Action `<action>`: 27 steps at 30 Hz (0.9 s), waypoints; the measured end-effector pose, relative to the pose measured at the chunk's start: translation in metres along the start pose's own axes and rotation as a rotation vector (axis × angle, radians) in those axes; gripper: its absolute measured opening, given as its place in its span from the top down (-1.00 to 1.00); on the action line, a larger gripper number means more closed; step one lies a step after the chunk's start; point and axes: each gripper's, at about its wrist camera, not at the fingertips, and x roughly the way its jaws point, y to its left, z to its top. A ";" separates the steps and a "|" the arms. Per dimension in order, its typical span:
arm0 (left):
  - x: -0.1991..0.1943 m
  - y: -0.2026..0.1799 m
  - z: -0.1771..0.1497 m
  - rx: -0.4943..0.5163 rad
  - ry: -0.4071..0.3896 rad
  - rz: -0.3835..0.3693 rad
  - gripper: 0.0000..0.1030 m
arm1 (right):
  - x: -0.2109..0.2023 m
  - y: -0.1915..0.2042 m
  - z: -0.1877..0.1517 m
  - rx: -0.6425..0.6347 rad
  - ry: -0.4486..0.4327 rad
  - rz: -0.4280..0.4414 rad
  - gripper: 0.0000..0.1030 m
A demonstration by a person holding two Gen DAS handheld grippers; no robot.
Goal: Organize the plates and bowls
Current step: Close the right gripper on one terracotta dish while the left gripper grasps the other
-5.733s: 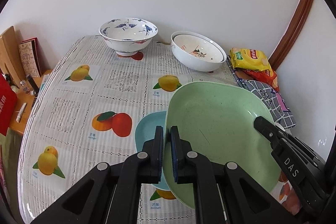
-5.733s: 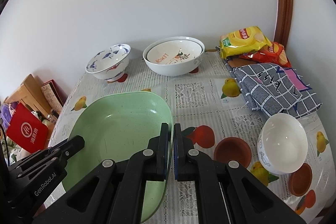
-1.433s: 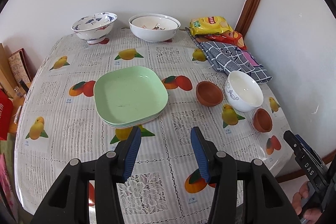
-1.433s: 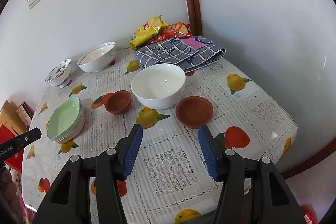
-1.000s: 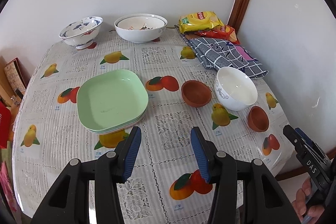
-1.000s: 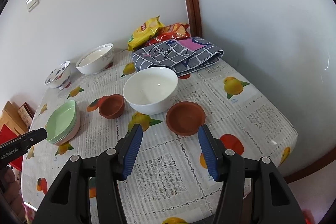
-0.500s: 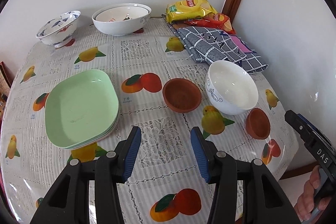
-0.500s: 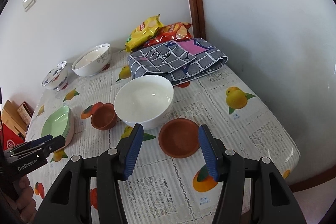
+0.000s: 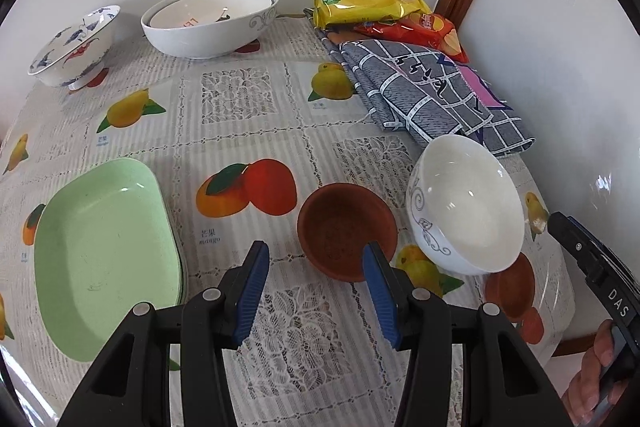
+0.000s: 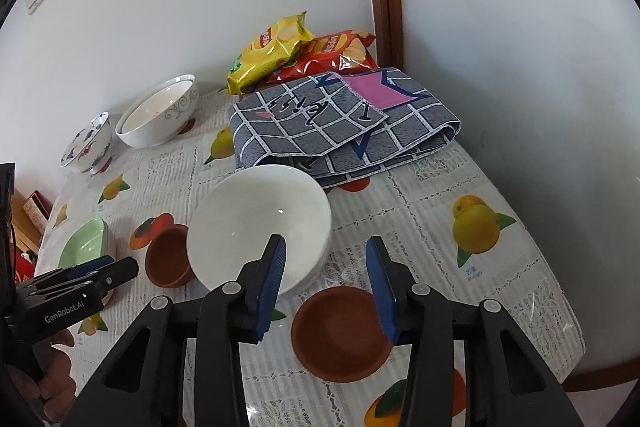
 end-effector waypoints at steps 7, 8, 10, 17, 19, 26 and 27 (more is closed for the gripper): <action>0.029 0.002 0.009 -0.004 0.027 0.016 0.10 | 0.015 -0.029 -0.014 0.021 0.059 -0.061 0.17; 0.033 0.002 0.009 -0.005 0.029 0.016 0.10 | 0.018 -0.031 -0.018 0.021 0.074 -0.068 0.17; 0.039 0.002 0.010 -0.007 0.038 0.010 0.10 | 0.023 -0.036 -0.028 0.024 0.102 -0.068 0.17; 0.058 0.002 0.011 -0.001 0.077 0.013 0.10 | 0.040 -0.035 -0.051 0.010 0.172 -0.053 0.18; 0.061 0.003 0.012 -0.005 0.080 0.003 0.10 | 0.043 -0.033 -0.055 0.015 0.181 -0.054 0.19; 0.063 -0.002 0.012 0.005 0.050 0.017 0.10 | 0.043 -0.034 -0.061 0.042 0.128 -0.049 0.18; 0.064 -0.003 0.012 0.008 0.047 0.023 0.10 | 0.044 -0.034 -0.060 0.041 0.124 -0.048 0.18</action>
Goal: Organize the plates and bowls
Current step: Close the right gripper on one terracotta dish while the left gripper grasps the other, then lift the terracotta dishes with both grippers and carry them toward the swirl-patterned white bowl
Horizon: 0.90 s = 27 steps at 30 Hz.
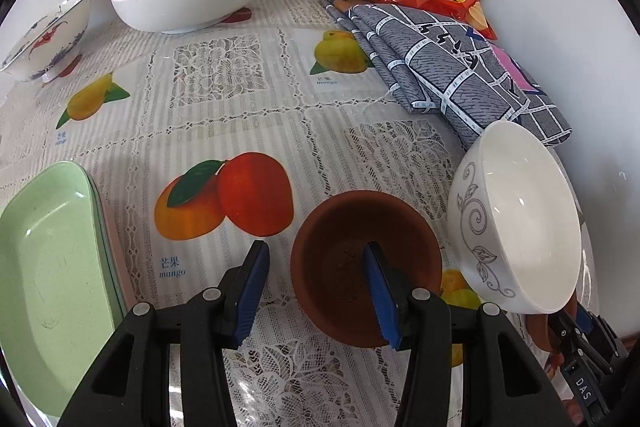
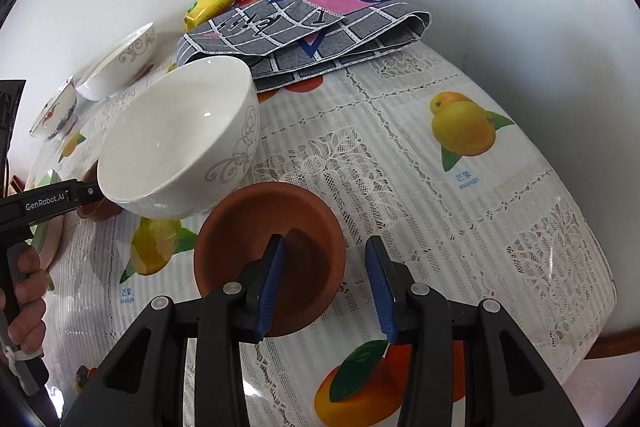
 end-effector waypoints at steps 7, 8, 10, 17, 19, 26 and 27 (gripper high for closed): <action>0.000 -0.003 0.000 -0.008 0.002 -0.026 0.47 | 0.000 0.001 -0.001 0.007 -0.023 0.033 0.52; 0.000 -0.003 0.000 -0.007 0.001 -0.021 0.50 | 0.000 0.000 -0.001 0.013 -0.026 0.033 0.57; -0.002 -0.003 -0.002 -0.013 0.002 -0.023 0.59 | -0.001 0.001 0.000 0.024 -0.029 0.024 0.58; -0.015 0.002 -0.010 -0.027 -0.003 -0.051 0.81 | -0.008 -0.001 -0.004 0.055 -0.042 0.034 0.80; -0.021 0.001 -0.014 -0.024 -0.010 -0.058 0.83 | -0.012 0.000 -0.005 0.059 -0.050 0.038 0.81; -0.046 0.000 -0.029 -0.024 -0.035 -0.069 0.83 | -0.029 0.005 -0.013 0.073 -0.068 0.032 0.82; -0.050 0.000 -0.031 -0.024 -0.042 -0.071 0.83 | -0.033 0.005 -0.014 0.076 -0.071 0.032 0.82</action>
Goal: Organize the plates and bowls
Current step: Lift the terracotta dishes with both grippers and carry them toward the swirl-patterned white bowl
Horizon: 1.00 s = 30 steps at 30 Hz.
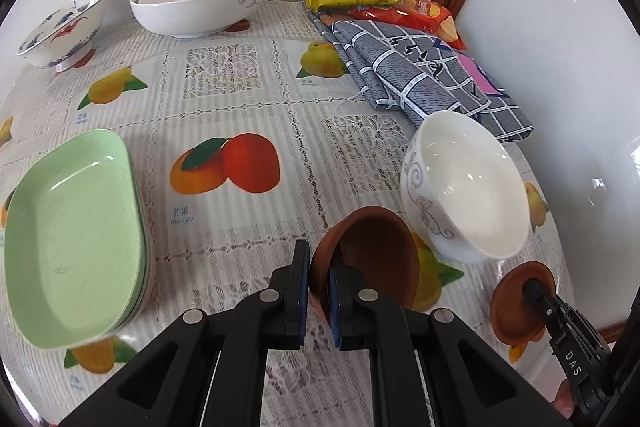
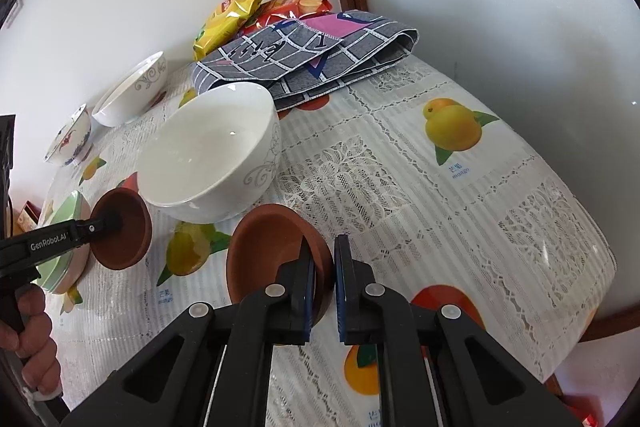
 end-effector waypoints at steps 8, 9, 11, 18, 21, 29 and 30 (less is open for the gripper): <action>-0.041 0.003 -0.009 -0.008 -0.062 -0.021 0.83 | -0.038 0.009 0.002 -0.008 -0.052 -0.007 0.82; -0.046 0.004 -0.010 -0.009 -0.068 -0.023 0.83 | -0.042 0.010 0.003 -0.008 -0.059 -0.008 0.82; -0.056 0.007 -0.011 -0.014 -0.083 -0.026 0.83 | -0.051 0.012 0.005 -0.006 -0.073 -0.008 0.82; -0.088 0.015 -0.011 -0.026 -0.133 -0.032 0.83 | -0.082 0.024 0.016 -0.014 -0.121 -0.004 0.82; -0.101 0.019 -0.009 -0.038 -0.155 -0.033 0.83 | -0.093 0.029 0.022 -0.020 -0.139 -0.002 0.82; -0.122 0.022 -0.006 -0.039 -0.191 -0.041 0.83 | -0.119 0.036 0.033 -0.024 -0.183 -0.002 0.82; -0.123 0.023 -0.005 -0.040 -0.194 -0.039 0.83 | -0.120 0.036 0.034 -0.023 -0.185 -0.001 0.82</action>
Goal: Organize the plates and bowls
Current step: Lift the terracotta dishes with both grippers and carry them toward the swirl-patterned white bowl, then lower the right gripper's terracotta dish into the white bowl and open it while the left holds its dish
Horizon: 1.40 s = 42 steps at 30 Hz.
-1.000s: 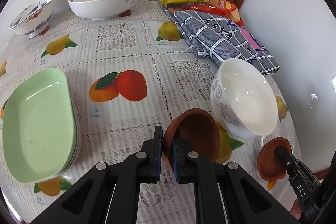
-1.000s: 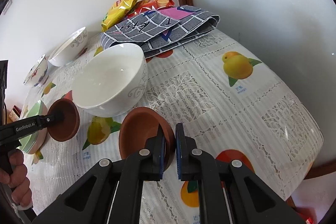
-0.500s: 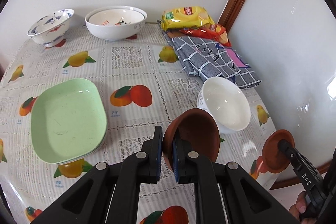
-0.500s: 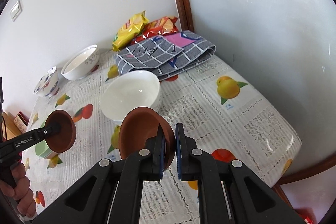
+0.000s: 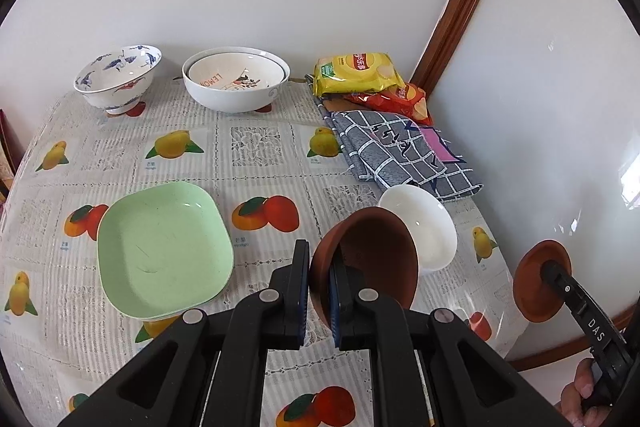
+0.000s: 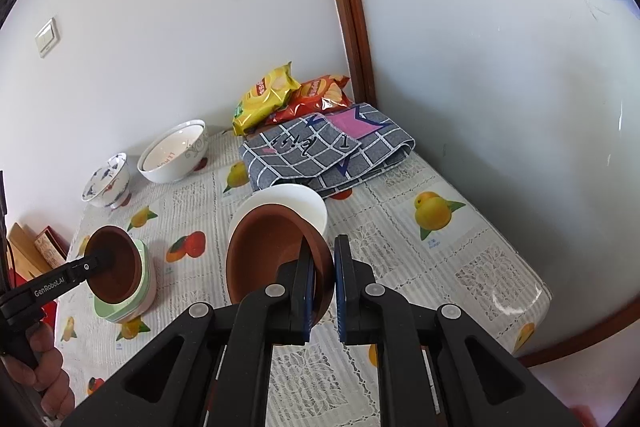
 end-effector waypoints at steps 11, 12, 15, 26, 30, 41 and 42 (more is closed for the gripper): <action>-0.007 0.002 0.013 0.001 -0.021 0.009 0.83 | -0.004 0.003 0.013 -0.009 -0.023 0.000 0.82; -0.007 0.002 0.014 0.003 -0.022 0.010 0.83 | -0.003 0.004 0.015 -0.009 -0.025 0.000 0.82; -0.008 0.002 0.019 0.003 -0.029 0.011 0.83 | -0.001 0.004 0.019 -0.010 -0.029 0.002 0.82; 0.004 0.007 0.035 -0.016 -0.022 0.017 0.83 | 0.024 0.015 0.031 -0.036 0.000 0.012 0.82; 0.012 0.009 0.040 -0.019 -0.012 0.025 0.83 | 0.036 0.020 0.034 -0.046 0.023 0.009 0.82; 0.049 0.021 0.042 -0.037 0.047 0.055 0.83 | 0.095 0.030 0.031 -0.072 0.108 0.006 0.82; 0.053 0.022 0.042 -0.039 0.053 0.057 0.83 | 0.100 0.031 0.030 -0.075 0.118 0.007 0.82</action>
